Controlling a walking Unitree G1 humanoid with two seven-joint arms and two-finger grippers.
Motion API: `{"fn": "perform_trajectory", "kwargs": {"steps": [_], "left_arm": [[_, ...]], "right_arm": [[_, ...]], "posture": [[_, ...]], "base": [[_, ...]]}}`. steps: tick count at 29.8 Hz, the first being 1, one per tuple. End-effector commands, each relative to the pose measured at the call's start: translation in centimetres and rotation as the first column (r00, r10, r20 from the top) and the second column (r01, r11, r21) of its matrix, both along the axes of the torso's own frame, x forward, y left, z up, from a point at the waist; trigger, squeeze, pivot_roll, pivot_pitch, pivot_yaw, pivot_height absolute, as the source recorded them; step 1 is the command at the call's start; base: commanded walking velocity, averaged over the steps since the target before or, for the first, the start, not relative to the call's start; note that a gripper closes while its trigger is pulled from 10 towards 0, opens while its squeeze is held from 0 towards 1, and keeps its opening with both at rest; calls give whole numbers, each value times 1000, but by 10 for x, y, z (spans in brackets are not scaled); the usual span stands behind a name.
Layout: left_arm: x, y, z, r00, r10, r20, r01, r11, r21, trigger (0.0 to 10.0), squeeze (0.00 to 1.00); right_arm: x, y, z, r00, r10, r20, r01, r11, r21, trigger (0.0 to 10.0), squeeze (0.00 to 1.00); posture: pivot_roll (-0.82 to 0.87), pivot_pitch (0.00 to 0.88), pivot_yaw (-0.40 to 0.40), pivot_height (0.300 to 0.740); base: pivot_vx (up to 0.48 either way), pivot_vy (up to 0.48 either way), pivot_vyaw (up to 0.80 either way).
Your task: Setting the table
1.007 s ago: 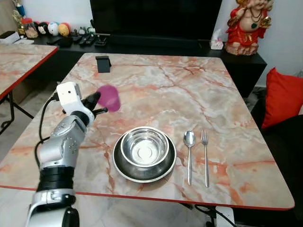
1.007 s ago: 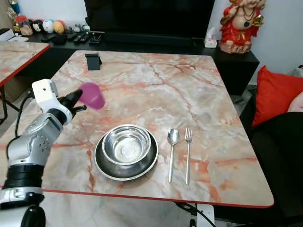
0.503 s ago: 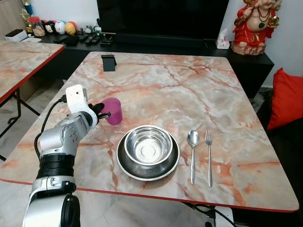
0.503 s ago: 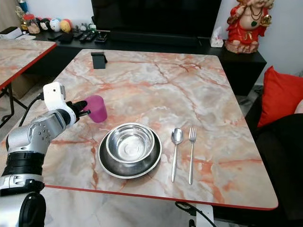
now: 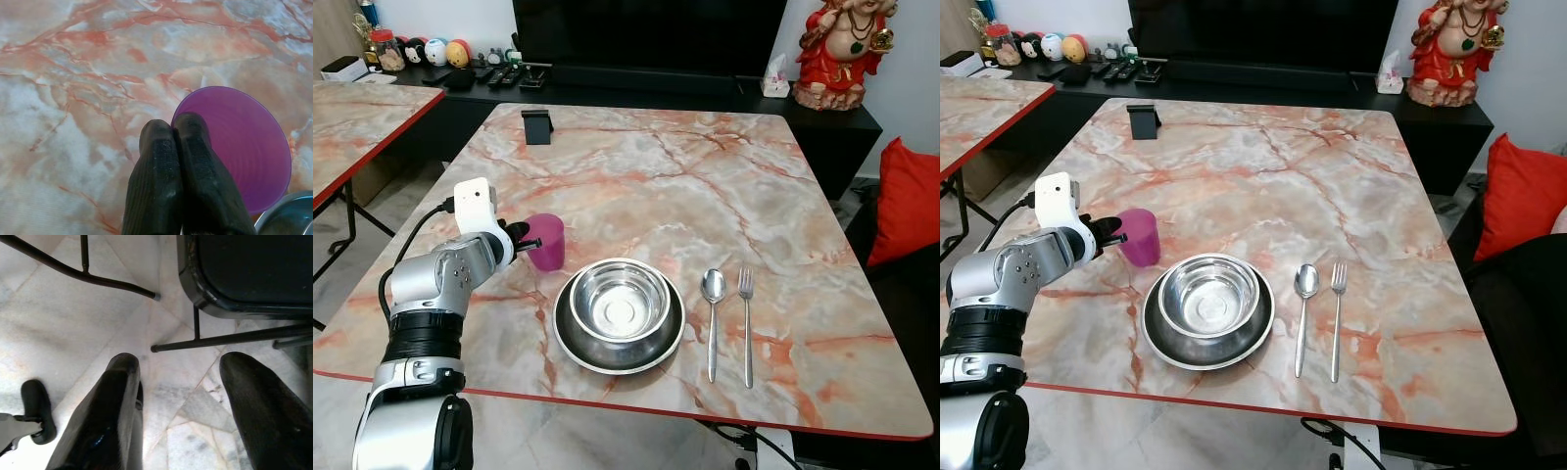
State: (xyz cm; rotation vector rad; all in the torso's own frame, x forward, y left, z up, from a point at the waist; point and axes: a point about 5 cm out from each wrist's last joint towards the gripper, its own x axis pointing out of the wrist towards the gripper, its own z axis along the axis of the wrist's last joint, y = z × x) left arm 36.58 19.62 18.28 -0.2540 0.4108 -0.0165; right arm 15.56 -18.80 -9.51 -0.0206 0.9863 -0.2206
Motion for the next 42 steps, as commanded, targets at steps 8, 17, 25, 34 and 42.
{"fn": "perform_trajectory", "kwargs": {"steps": [8,17,25,34,42], "left_arm": [[0,-3,2,1000,-2,-29,2,1000,1,10000,0],[-1,-3,-1,999,-4,-39,4,1000,0,10000,0],[-1,-4,-1,999,-5,-36,5,1000,-4,10000,341],[-1,-3,-1,1000,4,-28,-4,1000,-4,10000,329],[0,-2,2,1000,23,-9,-23,1000,-17,10000,329]], "right_arm": [[-5,-5,-1,1000,-9,-11,9,1000,-6,10000,0],[-4,-6,-1,1000,-10,-12,10,1000,-7,10000,0],[-4,-6,-1,1000,-11,-14,11,1000,-8,10000,0],[-6,-7,-1,1000,-11,-16,11,1000,-9,10000,0],[-6,-6,-2,1000,-7,-19,6,1000,-9,10000,0]], "posture": [[45,0,-4,740],[44,0,-6,740],[44,0,-8,740],[42,0,-9,740],[42,0,-9,740]], "base": [[0,0,0],[0,0,0],[0,0,0],[0,0,0],[0,0,0]]}}
